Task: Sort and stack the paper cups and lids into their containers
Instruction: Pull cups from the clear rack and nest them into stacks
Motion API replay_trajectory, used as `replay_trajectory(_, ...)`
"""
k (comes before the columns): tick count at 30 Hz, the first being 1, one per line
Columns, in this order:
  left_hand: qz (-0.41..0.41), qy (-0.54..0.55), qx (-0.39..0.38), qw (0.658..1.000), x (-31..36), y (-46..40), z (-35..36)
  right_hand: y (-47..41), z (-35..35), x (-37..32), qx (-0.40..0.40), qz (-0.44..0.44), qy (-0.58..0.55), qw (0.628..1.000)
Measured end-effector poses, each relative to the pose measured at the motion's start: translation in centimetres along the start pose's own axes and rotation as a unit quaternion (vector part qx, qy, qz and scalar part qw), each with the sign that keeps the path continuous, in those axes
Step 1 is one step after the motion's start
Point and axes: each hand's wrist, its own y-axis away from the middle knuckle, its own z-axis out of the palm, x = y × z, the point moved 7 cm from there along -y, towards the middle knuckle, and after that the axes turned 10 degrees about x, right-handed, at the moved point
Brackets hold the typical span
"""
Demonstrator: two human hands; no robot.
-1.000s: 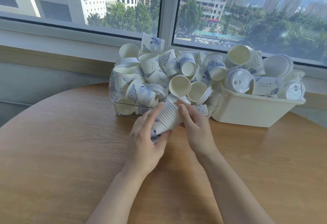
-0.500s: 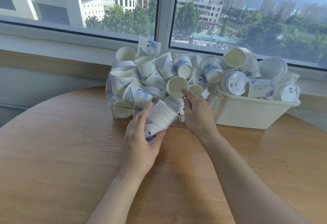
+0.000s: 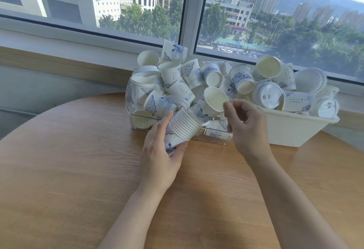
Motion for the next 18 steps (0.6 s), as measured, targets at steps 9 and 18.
replay_trajectory(9,-0.003,0.021,-0.033,0.999,0.1,0.4,0.5,1.2,1.4,2.5,-0.118,0.199,-0.084,0.969)
replay_trajectory(18,0.023,0.034,-0.034,0.999,1.0,0.3,0.7,3.9,4.1,2.2,-0.172,0.126,-0.067,0.975)
